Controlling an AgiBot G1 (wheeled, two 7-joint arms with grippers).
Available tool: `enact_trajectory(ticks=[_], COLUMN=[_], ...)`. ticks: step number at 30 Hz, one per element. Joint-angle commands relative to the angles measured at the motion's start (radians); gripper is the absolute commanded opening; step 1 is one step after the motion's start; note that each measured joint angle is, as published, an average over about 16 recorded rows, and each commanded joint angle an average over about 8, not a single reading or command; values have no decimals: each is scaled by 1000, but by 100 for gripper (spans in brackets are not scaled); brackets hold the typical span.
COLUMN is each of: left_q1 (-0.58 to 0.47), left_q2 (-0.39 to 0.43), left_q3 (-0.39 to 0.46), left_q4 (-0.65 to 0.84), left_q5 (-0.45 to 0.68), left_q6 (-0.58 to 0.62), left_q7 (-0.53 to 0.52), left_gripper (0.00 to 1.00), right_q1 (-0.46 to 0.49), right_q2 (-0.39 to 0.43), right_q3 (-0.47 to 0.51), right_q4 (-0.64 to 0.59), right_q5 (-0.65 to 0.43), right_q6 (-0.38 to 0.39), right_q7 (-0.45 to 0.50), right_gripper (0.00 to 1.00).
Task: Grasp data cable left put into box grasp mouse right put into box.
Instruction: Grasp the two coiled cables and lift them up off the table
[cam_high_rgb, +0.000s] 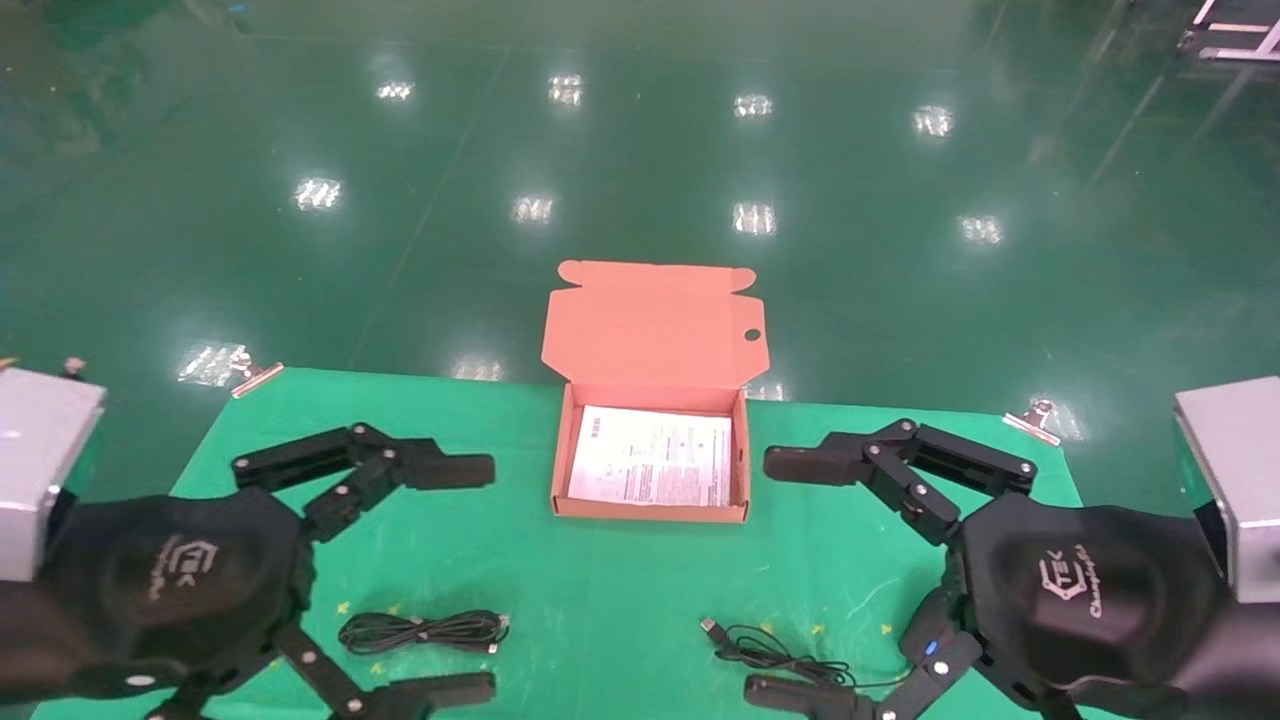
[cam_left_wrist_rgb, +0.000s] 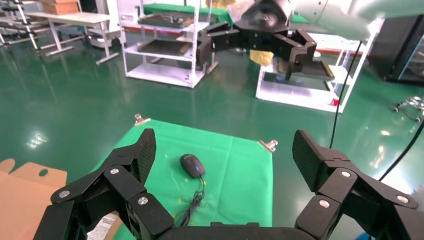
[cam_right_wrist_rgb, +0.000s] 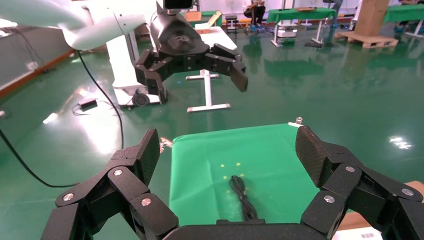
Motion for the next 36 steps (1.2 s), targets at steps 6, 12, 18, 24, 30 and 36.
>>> enact_trajectory(ticks=[6,12,18,24,30,36], left_q1=[-65,-134,-205,-255,-283,-292], left_q2=[9,35,74,124,169,208], left_q3=[61,134,231,323,392,445], left_q4=[12,25,29,30,8,-23], left_q5=[109,230,401,581,757,923], left_q6=[27,43,45,29,-7,-60], left_q7=[-33,-53,-70,-81,-96,-122], left_gripper=[100,100,100,100,100,100], right_q1=[41,121,189,220,224,214], right_q2=[7,-16,-58,-93,-126,-165], right_q3=[-27,-81,-152,-219,-277,-330], right_q4=[36,55,61,63,62,60], right_q5=[-130,-304,-475,-623,-755,-907], right_q6=[5,-18,-33,-23,3,63], right_q7=[-68,-170,-272,-363,-417,-414], right_gripper=[100,100,100,100,100,100])
